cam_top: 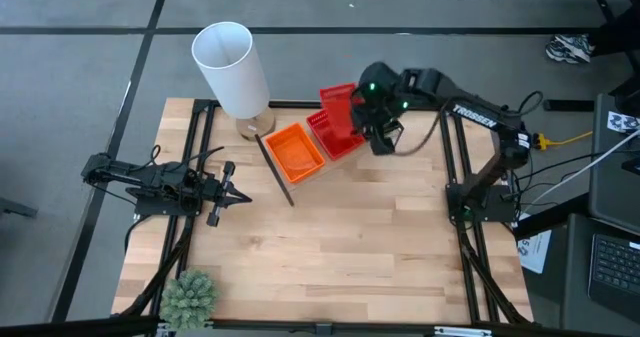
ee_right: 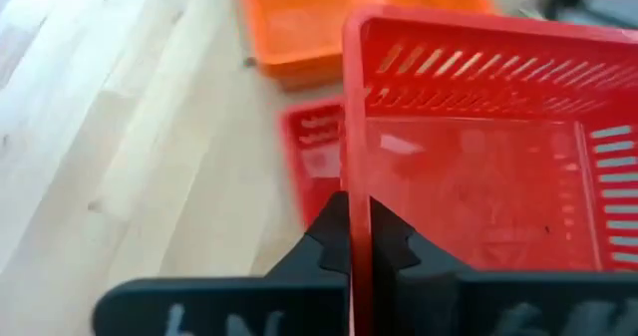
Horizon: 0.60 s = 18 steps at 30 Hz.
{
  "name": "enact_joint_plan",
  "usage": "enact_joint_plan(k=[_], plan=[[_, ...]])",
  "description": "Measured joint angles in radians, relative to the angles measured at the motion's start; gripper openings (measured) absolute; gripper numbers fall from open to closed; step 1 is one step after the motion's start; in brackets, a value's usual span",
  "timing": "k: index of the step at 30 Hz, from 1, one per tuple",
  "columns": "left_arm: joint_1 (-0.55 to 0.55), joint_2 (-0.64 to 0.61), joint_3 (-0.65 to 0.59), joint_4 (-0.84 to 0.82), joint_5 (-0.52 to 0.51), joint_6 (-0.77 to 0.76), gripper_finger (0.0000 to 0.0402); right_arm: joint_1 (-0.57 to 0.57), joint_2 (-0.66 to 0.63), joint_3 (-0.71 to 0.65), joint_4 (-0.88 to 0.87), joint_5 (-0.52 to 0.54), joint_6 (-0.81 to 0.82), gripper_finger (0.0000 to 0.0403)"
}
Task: Stack baskets on shelf by color
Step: Stack the red basket on top of the other stacked red baskets on the shelf
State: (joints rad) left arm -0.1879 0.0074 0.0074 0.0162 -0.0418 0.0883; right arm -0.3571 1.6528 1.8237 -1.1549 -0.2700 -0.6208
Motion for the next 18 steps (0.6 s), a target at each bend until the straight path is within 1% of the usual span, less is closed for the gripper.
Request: enact_joint_plan(k=[3,7,18], plan=[[0.000,0.000,0.000,0.000,0.000,0.000,0.0000,0.030,-0.035,-0.092,0.065,0.002,-0.039,0.0000],[0.000,0.000,0.000,0.000,0.000,0.000,0.0000,0.048,-0.073,-0.177,0.135,0.007,-0.065,0.0000],[0.000,0.000,0.000,0.000,0.001,0.000,0.0000,0.051,-0.077,-0.261,0.221,0.007,-0.072,0.0000]])
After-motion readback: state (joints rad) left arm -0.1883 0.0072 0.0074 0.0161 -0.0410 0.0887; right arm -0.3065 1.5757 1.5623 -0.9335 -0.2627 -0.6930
